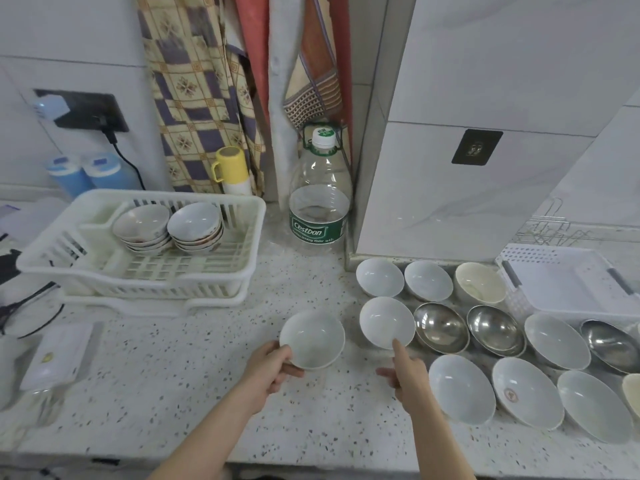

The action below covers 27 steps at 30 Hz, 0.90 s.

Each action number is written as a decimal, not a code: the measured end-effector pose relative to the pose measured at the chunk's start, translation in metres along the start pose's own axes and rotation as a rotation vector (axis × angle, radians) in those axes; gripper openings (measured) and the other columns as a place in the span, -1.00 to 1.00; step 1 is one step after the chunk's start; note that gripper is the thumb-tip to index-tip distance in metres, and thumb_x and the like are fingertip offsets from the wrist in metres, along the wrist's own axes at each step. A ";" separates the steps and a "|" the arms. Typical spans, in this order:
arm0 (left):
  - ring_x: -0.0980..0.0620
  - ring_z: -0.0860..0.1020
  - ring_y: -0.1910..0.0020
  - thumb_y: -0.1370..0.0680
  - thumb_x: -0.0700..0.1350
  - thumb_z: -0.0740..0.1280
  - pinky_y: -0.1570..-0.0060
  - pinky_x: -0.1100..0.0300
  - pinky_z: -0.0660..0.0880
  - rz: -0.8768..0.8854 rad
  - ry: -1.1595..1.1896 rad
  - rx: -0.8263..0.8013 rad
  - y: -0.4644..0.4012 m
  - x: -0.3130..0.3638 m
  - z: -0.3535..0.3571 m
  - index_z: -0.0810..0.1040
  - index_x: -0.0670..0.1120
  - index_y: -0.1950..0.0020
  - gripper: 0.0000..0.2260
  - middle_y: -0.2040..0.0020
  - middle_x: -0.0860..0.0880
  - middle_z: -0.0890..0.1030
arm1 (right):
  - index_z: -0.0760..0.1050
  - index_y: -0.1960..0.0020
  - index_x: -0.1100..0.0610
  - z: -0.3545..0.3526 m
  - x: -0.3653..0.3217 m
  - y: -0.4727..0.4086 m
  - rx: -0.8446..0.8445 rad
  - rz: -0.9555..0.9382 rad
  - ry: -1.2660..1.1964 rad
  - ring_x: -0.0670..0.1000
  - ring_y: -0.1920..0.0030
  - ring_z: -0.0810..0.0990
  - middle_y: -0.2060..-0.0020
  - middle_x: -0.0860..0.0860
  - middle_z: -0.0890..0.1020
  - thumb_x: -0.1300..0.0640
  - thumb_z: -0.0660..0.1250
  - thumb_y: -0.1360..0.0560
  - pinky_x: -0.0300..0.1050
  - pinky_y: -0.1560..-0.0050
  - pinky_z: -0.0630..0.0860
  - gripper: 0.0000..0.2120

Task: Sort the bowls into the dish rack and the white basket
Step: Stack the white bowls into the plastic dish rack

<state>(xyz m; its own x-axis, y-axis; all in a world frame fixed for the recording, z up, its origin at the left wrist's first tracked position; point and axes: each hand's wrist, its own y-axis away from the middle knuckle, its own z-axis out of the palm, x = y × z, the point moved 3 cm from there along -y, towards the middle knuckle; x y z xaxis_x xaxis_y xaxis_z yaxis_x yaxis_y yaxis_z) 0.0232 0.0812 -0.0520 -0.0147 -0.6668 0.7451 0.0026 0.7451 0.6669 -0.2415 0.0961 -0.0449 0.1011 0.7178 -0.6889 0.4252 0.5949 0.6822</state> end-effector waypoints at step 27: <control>0.09 0.20 0.60 -0.48 -0.28 0.23 0.63 0.32 0.12 0.386 0.089 0.188 0.027 0.146 -0.261 0.55 0.01 -0.15 -0.69 0.30 -0.24 0.69 | 0.53 -0.08 0.29 0.191 -0.118 0.099 0.144 -0.547 -0.369 -0.12 0.51 0.33 0.17 0.26 0.66 0.23 0.22 -0.44 -0.18 0.42 0.25 -0.74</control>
<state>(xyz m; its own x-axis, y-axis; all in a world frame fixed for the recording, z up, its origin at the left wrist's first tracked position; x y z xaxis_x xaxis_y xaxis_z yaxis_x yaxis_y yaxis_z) 0.2825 0.0016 0.0772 0.0375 -0.3314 0.9427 -0.1912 0.9236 0.3323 -0.0395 0.0014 0.0576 0.1267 0.1406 -0.9819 0.6158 0.7649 0.1890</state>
